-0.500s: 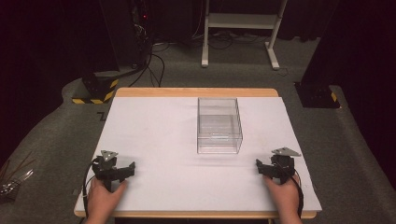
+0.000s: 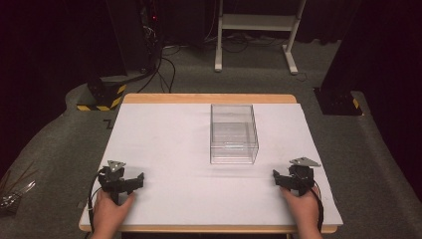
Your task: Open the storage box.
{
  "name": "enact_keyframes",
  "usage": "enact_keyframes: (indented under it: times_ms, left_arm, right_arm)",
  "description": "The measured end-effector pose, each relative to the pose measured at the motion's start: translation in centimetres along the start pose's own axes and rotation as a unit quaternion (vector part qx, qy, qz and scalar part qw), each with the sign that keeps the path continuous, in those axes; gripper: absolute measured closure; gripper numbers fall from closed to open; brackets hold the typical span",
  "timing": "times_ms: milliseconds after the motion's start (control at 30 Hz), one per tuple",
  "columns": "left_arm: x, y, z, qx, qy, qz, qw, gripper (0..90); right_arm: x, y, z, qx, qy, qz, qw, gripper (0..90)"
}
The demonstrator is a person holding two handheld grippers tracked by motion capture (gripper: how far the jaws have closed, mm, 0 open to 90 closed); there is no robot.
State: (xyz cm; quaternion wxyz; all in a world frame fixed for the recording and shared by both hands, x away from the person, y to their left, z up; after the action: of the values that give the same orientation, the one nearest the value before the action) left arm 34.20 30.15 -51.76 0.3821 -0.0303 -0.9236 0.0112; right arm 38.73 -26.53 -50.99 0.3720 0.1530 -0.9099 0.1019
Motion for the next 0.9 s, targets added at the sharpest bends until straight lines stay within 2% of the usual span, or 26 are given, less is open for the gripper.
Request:
enact_keyframes:
  times_ms: [300, 433, 500, 667, 700, 733, 900]
  left_arm:
    - [0.0, 0.0, 0.0, 0.0, 0.0, 0.0, 1.0, 0.4]
    - [0.0, 0.0, 0.0, 0.0, 0.0, 0.0, 1.0, 0.4]
    - [0.0, 0.0, 0.0, 0.0, 0.0, 0.0, 1.0, 0.4]
    - [0.0, 0.0, 0.0, 0.0, 0.0, 0.0, 1.0, 0.4]
    - [0.0, 0.0, 0.0, 0.0, 0.0, 0.0, 1.0, 0.4]
    - [0.0, 0.0, 0.0, 0.0, 0.0, 0.0, 1.0, 0.4]
    - [0.0, 0.0, 0.0, 0.0, 0.0, 0.0, 1.0, 0.4]
  right_arm:
    - [0.0, 0.0, -0.1, 0.0, 0.001, -0.001, 1.0, 14.2]
    - [0.1, 0.1, -0.1, 0.008, 0.001, 0.004, 1.0, 14.2]
    - [0.2, 0.1, -0.2, 0.013, -0.004, 0.009, 0.9999, 14.3]
    - [1.0, 0.3, -0.3, 0.014, -0.02, -0.003, 0.9997, 15.0]
    - [1.1, 0.3, -0.3, 0.018, -0.025, -0.004, 0.9995, 15.5]
    - [1.4, 0.5, -0.2, 0.033, -0.029, -0.002, 0.999, 16.9]
    - [2.0, 1.0, -0.2, 0.046, -0.039, -0.011, 0.9981, 18.0]
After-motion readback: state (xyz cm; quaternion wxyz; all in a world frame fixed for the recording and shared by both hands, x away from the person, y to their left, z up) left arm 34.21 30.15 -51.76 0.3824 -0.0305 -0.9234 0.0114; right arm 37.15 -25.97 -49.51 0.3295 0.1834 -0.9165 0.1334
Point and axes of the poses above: each handheld gripper's, and its own axes: x roughly backward along the jaws, z roughly out of its underside, y roughly to its left, the point moved 1 cm from there along -x, roughly forward along the jaws, and after that the axes turned 4 degrees about x, right-handed, at the moved point
